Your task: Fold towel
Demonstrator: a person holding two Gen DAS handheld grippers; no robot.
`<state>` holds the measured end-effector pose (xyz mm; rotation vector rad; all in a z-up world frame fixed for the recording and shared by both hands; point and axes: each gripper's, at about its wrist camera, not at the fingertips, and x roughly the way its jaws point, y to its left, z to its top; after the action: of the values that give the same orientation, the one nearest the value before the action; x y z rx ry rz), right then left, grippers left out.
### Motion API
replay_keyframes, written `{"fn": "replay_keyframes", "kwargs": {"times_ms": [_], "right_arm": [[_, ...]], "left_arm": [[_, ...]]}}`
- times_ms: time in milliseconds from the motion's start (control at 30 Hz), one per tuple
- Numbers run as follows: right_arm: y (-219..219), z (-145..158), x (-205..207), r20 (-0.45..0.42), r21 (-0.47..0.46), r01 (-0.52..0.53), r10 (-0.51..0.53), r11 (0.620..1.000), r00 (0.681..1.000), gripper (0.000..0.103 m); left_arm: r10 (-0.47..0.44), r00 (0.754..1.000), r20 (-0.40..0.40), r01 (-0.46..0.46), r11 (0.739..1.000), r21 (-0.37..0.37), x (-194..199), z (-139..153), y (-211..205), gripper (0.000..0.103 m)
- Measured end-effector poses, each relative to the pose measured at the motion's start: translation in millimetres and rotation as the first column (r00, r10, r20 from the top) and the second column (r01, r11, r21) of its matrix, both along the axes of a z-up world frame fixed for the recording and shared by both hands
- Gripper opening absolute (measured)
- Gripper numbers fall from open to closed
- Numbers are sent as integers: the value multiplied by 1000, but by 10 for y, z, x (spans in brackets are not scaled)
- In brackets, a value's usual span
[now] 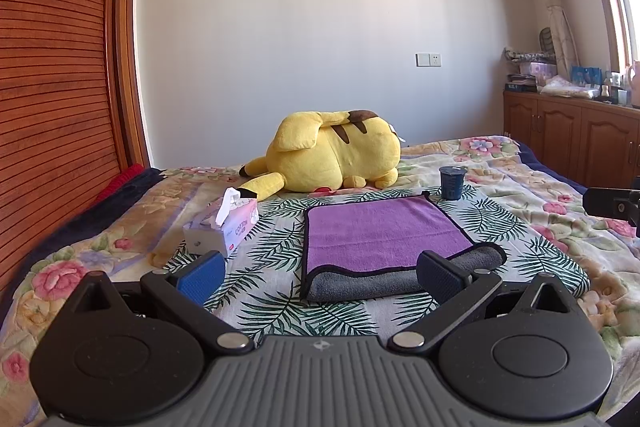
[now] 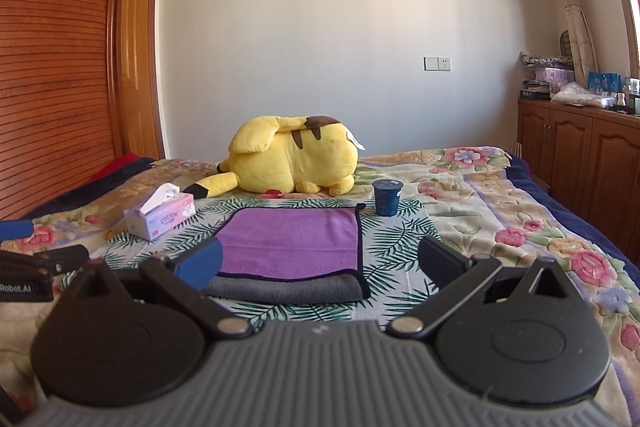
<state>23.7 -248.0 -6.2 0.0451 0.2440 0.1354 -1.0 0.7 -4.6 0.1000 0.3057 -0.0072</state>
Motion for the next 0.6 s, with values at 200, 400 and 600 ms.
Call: {"fn": "replay_keyframes", "kwargs": {"times_ms": [200, 400, 600], "right_arm": [[6, -2, -1, 0, 0, 0, 0, 1000, 1000, 103], [-4, 10, -8, -1, 1, 0, 0, 1000, 1000, 103], [23, -9, 24, -3, -1, 3, -3, 1000, 1000, 103]], "left_arm": [[0, 1000, 0, 0, 1000, 1, 0, -2, 1, 87], [0, 1000, -1, 0, 1000, 1, 1, -1, -2, 87], [-3, 1000, -11, 3, 1000, 10, 37, -47, -22, 87]]}}
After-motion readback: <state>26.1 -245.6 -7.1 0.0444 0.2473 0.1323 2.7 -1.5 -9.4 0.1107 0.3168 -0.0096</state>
